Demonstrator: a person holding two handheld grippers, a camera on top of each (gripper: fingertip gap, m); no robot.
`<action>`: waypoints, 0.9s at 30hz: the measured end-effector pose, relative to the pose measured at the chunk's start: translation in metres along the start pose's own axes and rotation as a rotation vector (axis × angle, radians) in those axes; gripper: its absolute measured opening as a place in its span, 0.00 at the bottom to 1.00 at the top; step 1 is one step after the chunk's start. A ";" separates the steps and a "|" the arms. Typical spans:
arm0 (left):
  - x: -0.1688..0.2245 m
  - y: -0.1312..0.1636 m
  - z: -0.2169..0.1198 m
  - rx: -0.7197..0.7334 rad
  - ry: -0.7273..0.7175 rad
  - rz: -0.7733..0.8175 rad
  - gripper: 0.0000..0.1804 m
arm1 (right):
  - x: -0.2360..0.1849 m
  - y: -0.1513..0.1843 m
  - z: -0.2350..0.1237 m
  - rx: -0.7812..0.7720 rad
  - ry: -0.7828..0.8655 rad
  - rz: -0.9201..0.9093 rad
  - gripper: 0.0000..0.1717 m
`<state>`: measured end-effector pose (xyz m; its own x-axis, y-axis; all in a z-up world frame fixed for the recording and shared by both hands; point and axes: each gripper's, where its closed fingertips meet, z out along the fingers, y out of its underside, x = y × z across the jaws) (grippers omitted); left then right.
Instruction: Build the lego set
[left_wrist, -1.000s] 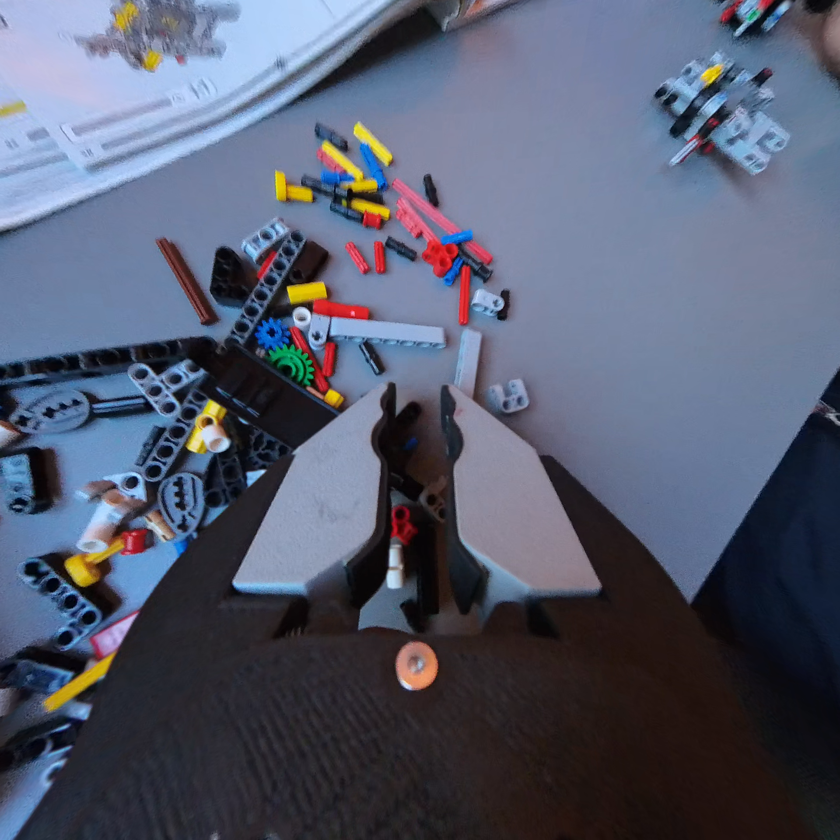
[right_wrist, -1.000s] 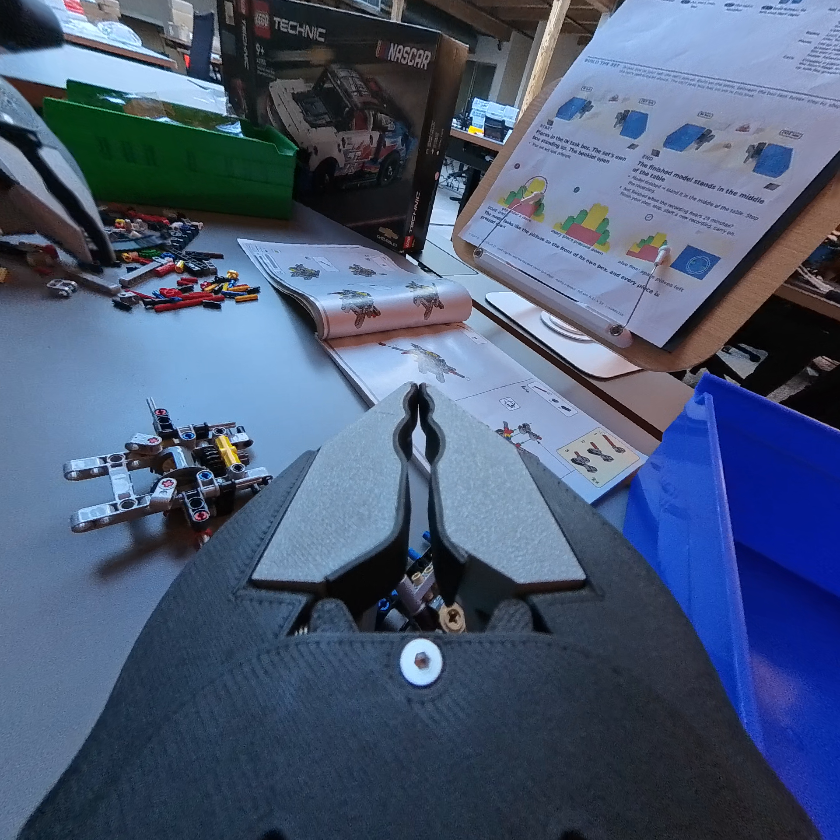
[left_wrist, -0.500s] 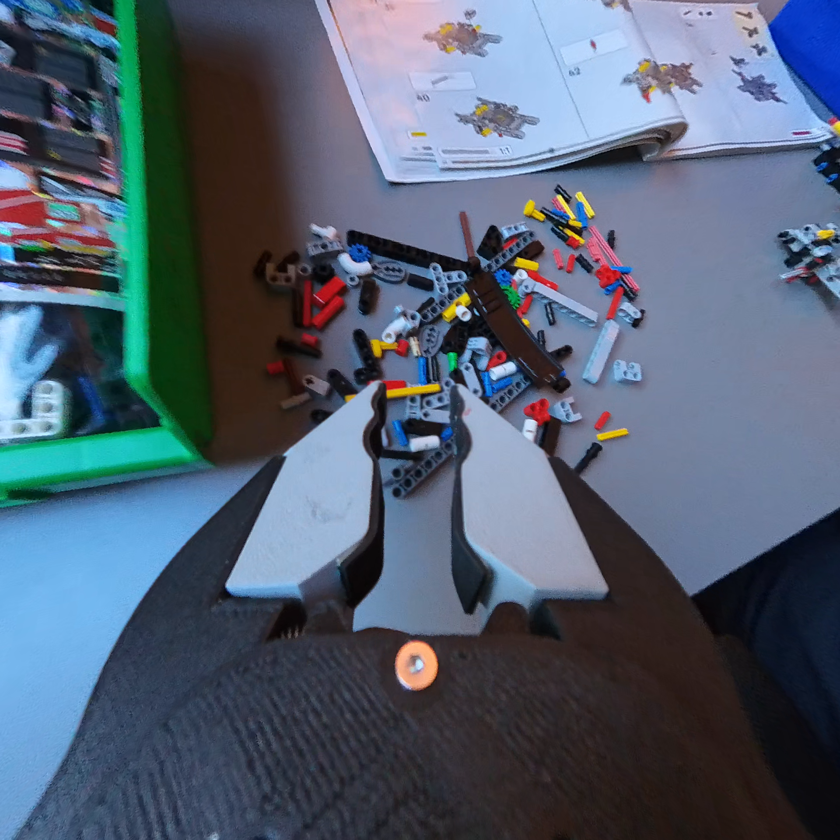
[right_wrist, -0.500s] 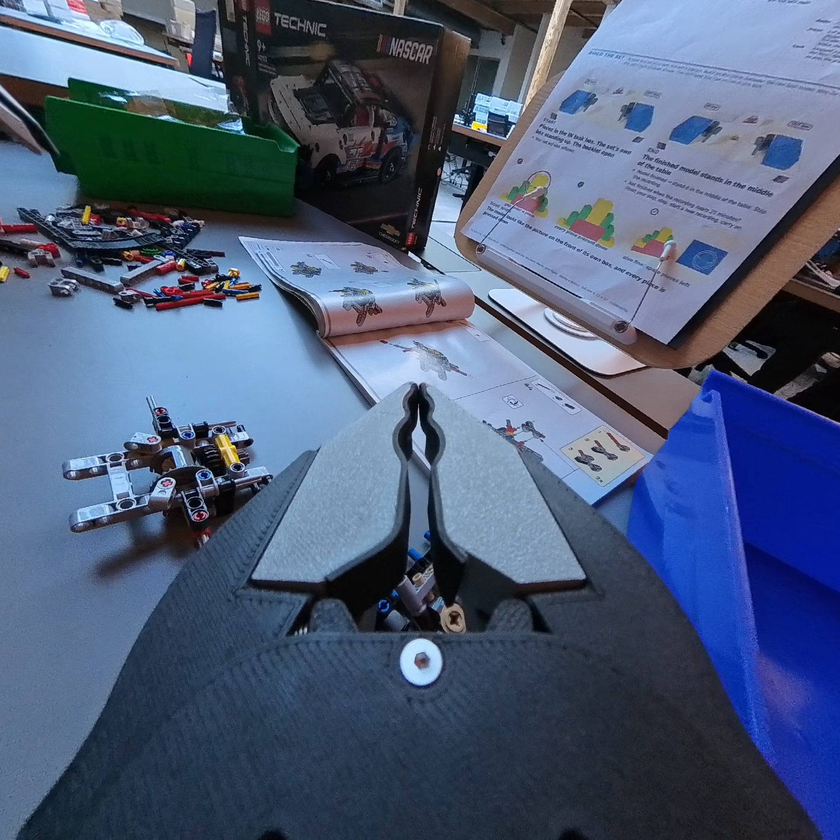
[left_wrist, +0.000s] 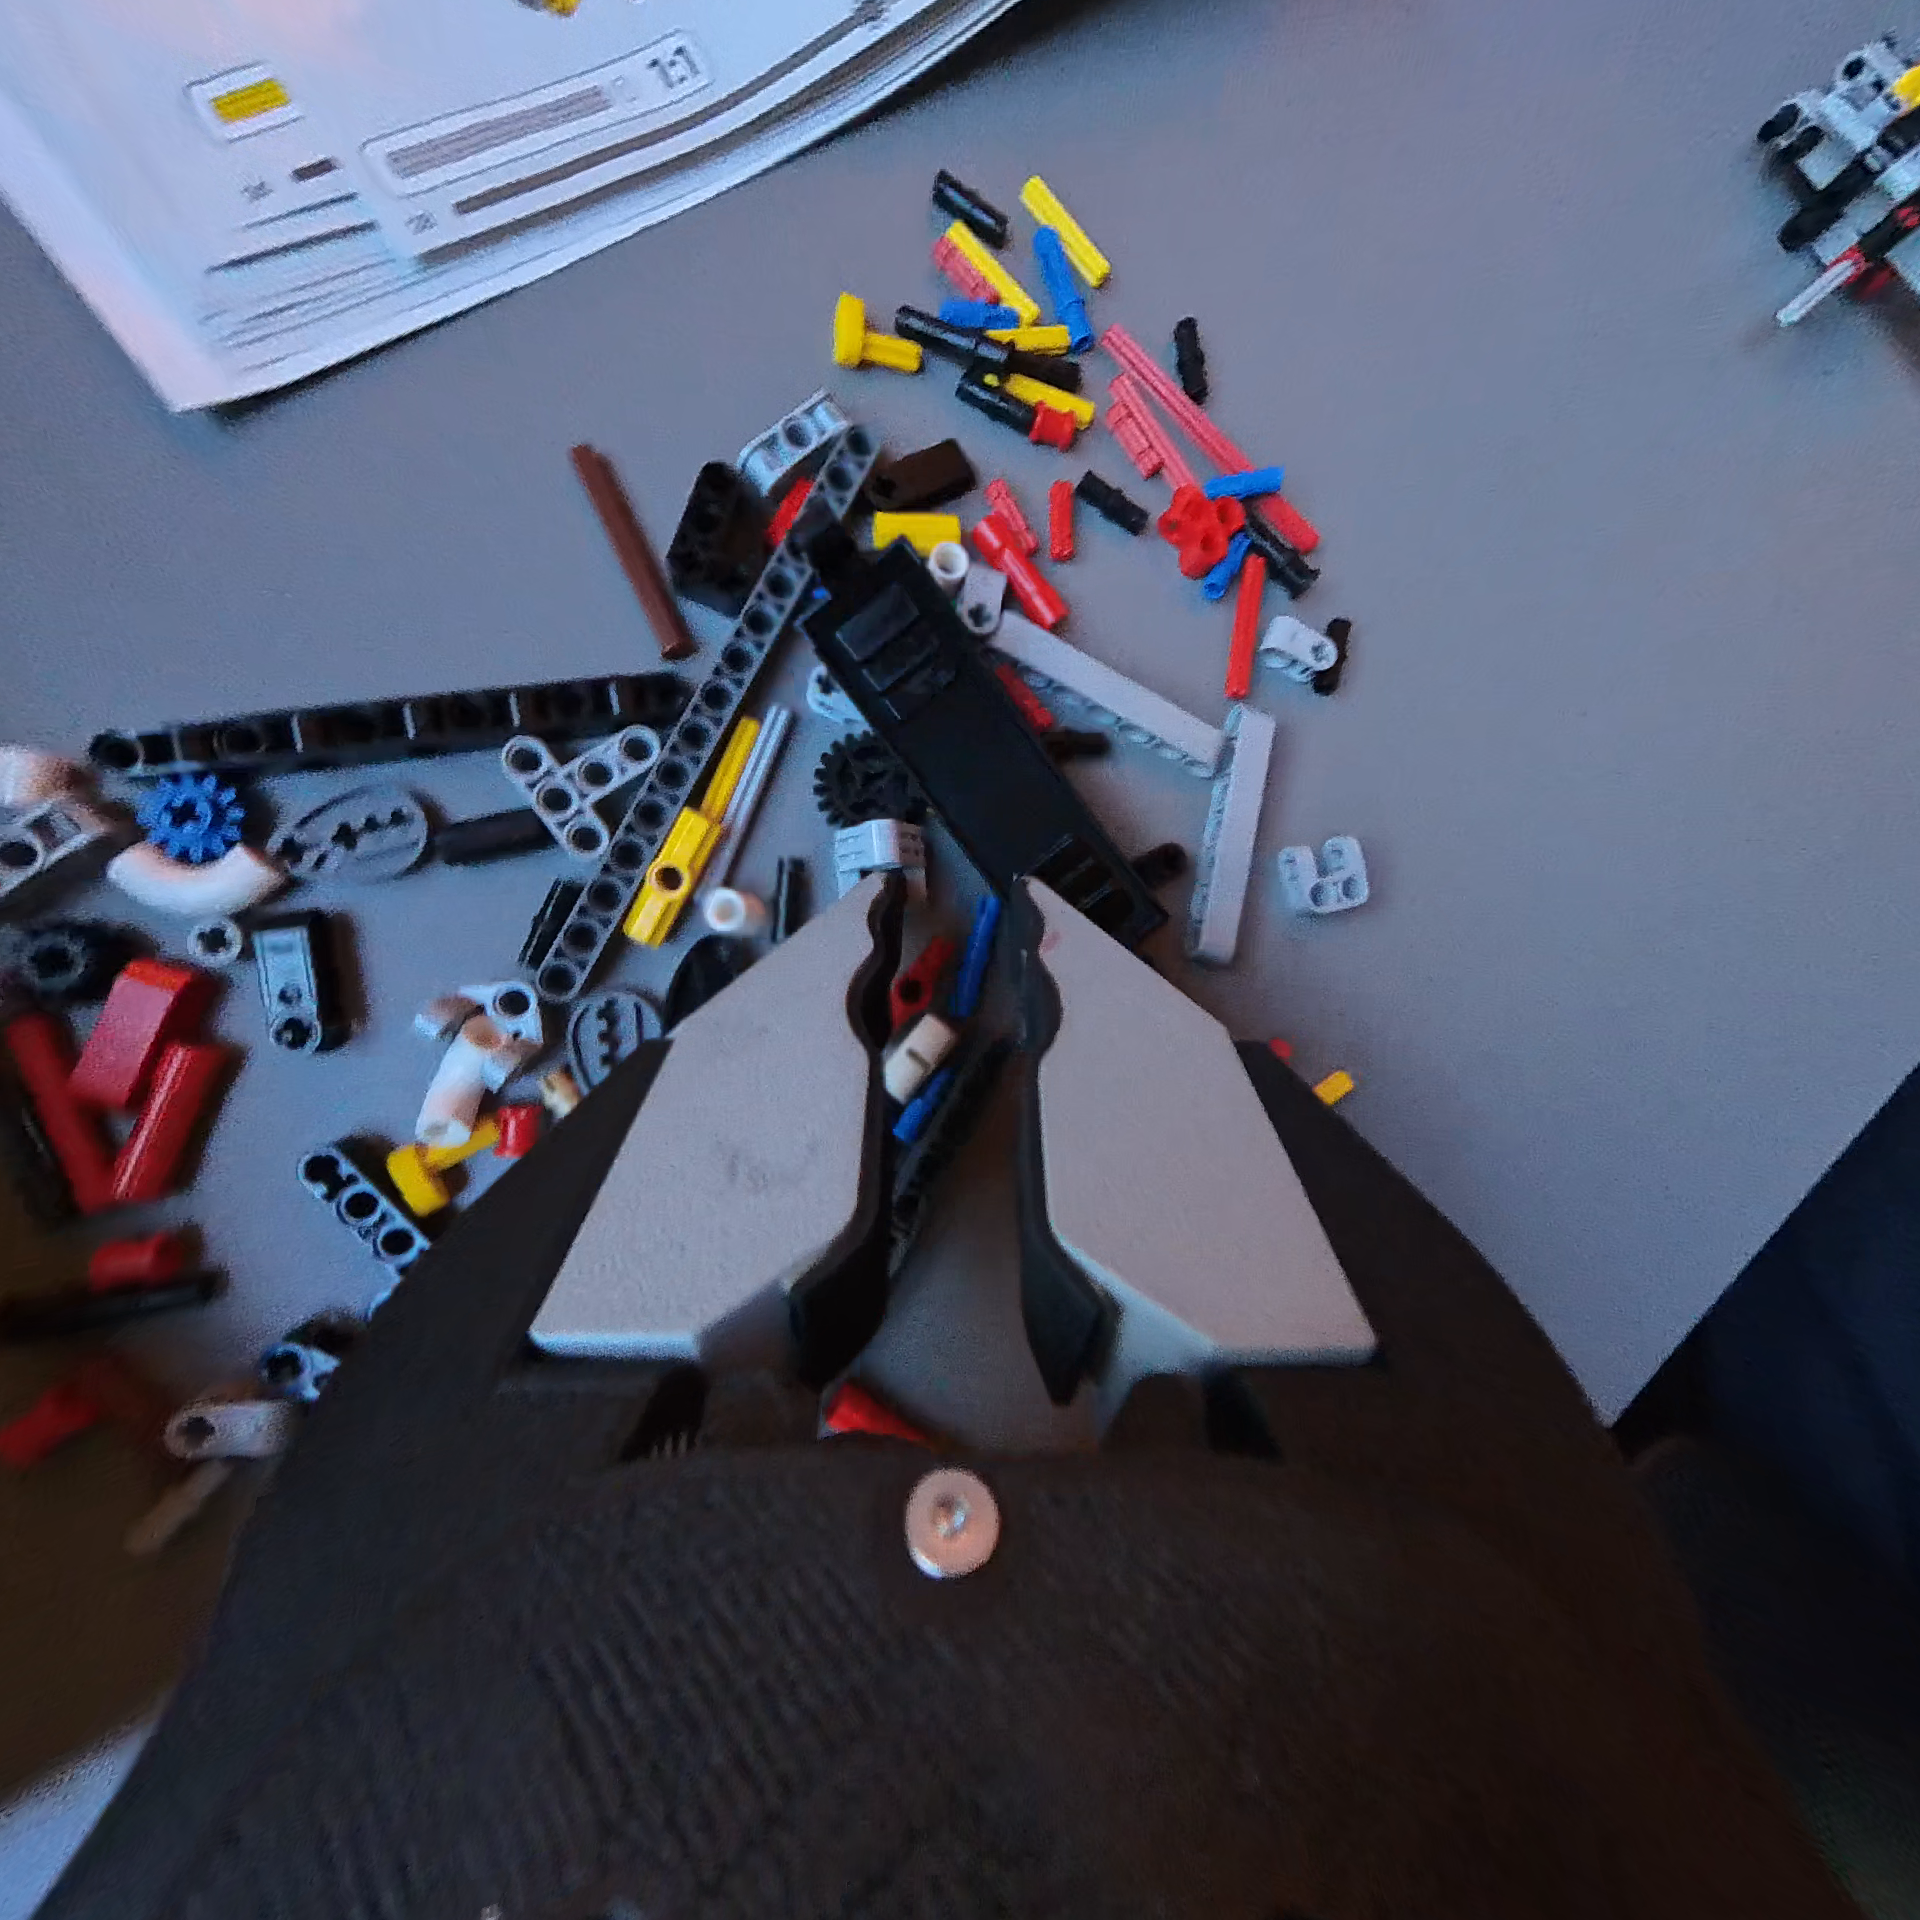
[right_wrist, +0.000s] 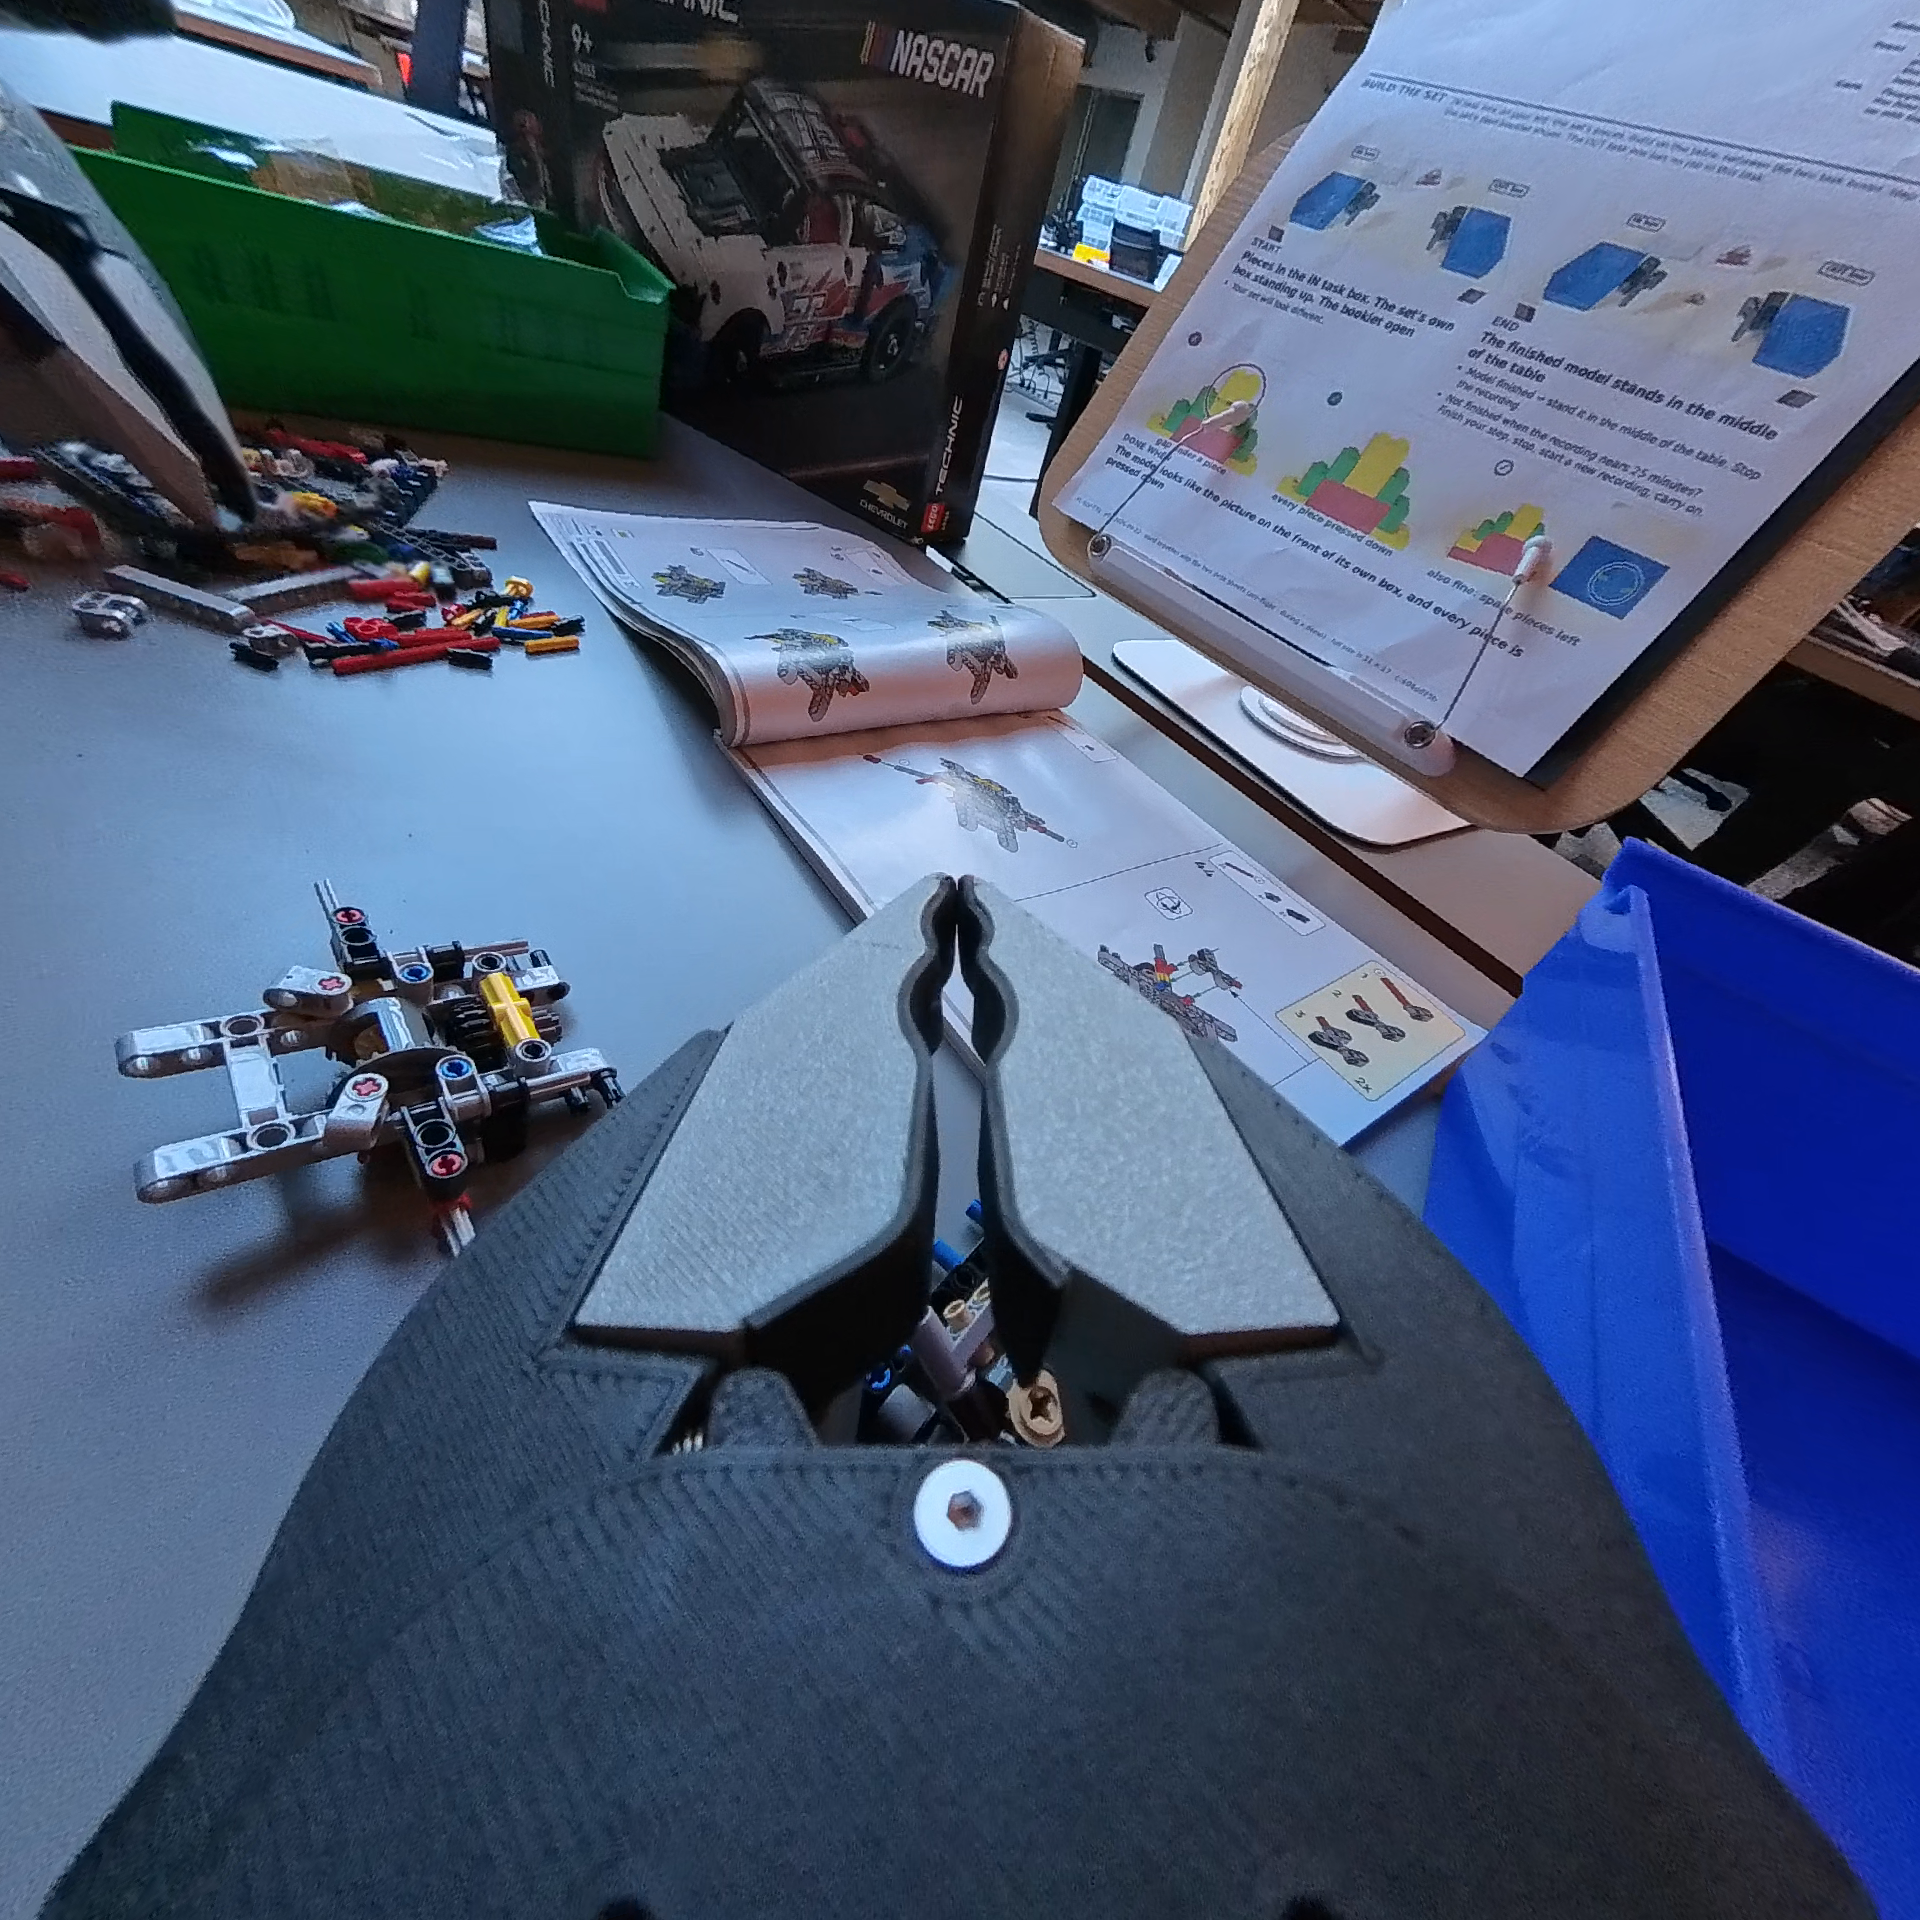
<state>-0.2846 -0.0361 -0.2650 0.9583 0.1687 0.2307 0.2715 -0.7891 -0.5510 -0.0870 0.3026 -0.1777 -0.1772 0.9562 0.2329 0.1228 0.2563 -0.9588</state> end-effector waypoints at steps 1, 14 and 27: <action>0.001 -0.002 0.000 -0.007 -0.003 0.020 0.10 | 0.000 0.000 0.000 0.001 -0.002 0.002 0.00; -0.017 0.010 -0.026 -0.077 -0.117 0.107 0.07 | -0.001 -0.002 -0.001 0.018 -0.036 0.029 0.00; 0.012 0.001 -0.033 0.113 -0.006 0.068 0.07 | -0.002 0.001 -0.002 0.005 -0.035 0.033 0.00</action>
<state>-0.2753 -0.0547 -0.2360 0.9753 0.1212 0.1847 0.2138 -0.7276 -0.6518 -0.0850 0.3014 -0.1787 -0.2069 0.9587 0.1951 0.1241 0.2235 -0.9668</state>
